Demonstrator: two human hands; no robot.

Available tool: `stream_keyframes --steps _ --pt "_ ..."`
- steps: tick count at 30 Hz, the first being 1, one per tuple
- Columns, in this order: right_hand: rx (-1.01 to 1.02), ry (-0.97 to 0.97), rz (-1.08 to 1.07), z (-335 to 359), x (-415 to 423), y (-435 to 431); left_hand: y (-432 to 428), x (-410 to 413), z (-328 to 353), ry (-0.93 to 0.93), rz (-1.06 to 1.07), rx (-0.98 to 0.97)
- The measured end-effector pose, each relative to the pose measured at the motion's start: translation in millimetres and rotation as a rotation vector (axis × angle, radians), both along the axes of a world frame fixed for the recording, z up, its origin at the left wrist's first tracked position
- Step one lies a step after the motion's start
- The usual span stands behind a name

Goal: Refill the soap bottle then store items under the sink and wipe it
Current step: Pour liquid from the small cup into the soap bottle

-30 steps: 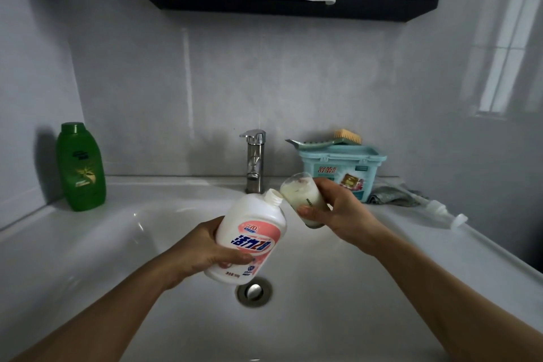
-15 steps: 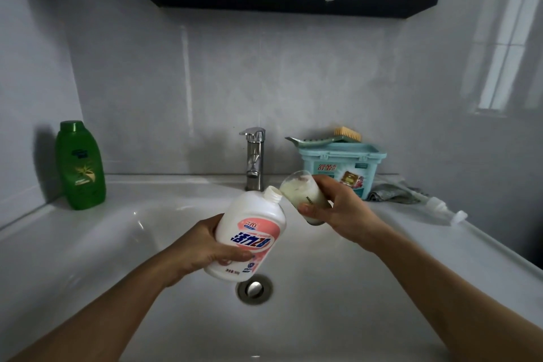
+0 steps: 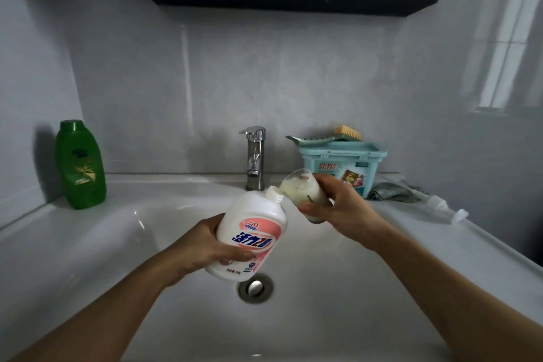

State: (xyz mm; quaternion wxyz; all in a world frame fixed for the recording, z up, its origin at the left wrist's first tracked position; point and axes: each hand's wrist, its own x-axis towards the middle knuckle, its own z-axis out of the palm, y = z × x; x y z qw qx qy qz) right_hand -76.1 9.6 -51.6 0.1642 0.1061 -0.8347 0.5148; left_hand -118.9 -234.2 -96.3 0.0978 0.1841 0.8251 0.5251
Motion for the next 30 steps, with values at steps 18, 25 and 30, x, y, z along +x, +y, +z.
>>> stream_keyframes --steps 18,25,30 --pt "0.019 -0.001 -0.008 1.5 3.0 -1.2 1.5 2.8 2.2 -0.010 0.015 -0.013" --pt "0.036 -0.010 -0.023 2.2 4.0 -1.3 1.9 4.0 2.6 -0.012 0.021 -0.019" --pt "-0.009 -0.008 -0.010 2.5 4.5 -2.1 1.9 4.7 2.7 -0.018 0.010 -0.012"
